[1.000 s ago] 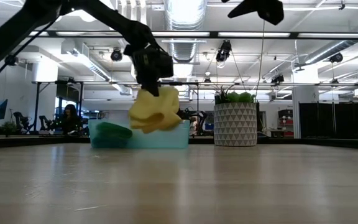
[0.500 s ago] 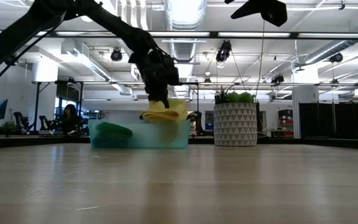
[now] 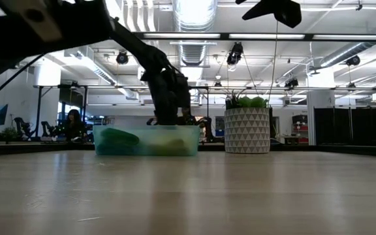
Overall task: Fold microfiber towels
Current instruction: Put the folded yellow microfiber towel into the blue bin
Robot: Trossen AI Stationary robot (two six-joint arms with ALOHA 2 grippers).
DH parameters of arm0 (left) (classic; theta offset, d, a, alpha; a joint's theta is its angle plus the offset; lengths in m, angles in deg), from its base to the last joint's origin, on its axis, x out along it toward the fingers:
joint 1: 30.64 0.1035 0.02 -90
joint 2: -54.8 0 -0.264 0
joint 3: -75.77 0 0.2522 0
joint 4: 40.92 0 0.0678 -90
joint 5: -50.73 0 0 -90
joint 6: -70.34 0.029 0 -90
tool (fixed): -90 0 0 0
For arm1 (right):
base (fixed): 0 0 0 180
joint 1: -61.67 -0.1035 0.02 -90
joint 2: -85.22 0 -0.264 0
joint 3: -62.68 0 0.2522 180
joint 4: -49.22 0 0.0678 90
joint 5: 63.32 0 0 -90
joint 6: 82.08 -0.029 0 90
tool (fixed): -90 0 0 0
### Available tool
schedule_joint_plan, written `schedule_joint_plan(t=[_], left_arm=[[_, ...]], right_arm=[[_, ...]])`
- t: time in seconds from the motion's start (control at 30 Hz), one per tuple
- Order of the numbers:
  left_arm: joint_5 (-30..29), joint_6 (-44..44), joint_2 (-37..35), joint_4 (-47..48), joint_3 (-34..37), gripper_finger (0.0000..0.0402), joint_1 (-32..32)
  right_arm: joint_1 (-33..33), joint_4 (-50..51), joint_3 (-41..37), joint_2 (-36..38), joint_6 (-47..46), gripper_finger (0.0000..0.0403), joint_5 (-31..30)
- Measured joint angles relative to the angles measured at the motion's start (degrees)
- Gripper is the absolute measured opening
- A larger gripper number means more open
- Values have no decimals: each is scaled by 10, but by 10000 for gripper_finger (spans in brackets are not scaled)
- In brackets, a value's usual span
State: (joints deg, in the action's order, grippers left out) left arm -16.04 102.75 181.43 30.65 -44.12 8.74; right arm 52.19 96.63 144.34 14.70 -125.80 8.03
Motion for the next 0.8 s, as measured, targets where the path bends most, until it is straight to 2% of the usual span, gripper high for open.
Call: schedule_joint_plan(t=[0.13, 0.33, 0.47, 0.7, 0.8], left_arm=[[-2, 0, 0, -34, 1, 9, 0], [-2, -1, 0, -70, 2, 53, 0], [0, -2, 0, -70, 4, 99, 1], [-4, -5, -10, -62, -2, 205, 9], [-54, -5, -33, -65, -4, 232, 13]], right_arm=[[0, 0, 0, 0, -2, 157, 0], [0, 0, 0, 0, -6, 156, 0], [0, -1, 0, 0, -9, 153, 1], [0, -2, 0, 0, -13, 153, 1], [0, -4, 0, 0, -13, 153, 1]])
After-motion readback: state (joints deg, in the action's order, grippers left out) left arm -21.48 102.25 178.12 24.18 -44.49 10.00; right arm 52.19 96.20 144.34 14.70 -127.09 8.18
